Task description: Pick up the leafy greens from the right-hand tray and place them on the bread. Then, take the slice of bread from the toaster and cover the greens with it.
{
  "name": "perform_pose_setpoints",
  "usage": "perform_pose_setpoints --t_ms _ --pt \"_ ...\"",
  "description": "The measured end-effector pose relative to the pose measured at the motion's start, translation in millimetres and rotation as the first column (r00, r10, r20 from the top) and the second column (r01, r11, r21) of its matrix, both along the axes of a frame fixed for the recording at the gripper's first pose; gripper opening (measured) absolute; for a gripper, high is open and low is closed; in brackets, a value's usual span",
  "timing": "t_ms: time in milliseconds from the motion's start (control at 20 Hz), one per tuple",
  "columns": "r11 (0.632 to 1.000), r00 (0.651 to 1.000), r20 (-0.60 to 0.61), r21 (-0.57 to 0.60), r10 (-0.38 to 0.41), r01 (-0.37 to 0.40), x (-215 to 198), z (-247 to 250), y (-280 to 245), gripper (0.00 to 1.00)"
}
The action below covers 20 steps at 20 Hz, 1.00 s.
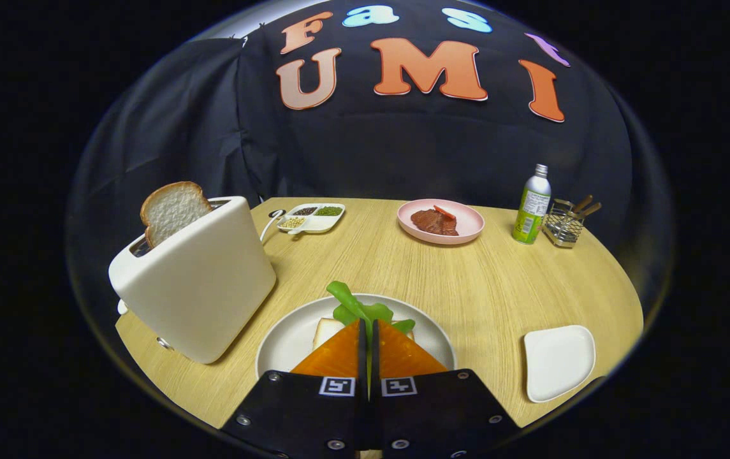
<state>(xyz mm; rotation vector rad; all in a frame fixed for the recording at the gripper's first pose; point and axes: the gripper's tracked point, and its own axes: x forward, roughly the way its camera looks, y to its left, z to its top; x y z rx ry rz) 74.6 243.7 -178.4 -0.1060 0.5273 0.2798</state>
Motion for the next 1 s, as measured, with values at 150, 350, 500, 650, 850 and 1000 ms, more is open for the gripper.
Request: perform_pose_setpoints --t_ms 150,350,500,650,850,1000 --pt "1.0 1.0 -0.002 -0.027 0.009 -0.01 2 -10 7 0.02" --pt "0.999 1.0 -0.025 -0.034 0.014 -0.015 -2 -18 10 0.04" --pt "0.999 1.0 -0.001 -0.038 -0.008 0.008 -1 -10 6 0.21" --pt "0.999 0.999 0.005 -0.016 -0.05 0.05 -1 -2 0 0.39" --pt "0.997 0.997 0.026 0.003 -0.072 0.072 -2 15 3 0.75" --pt "0.997 0.996 0.053 -0.013 -0.071 0.072 -7 34 13 0.9"
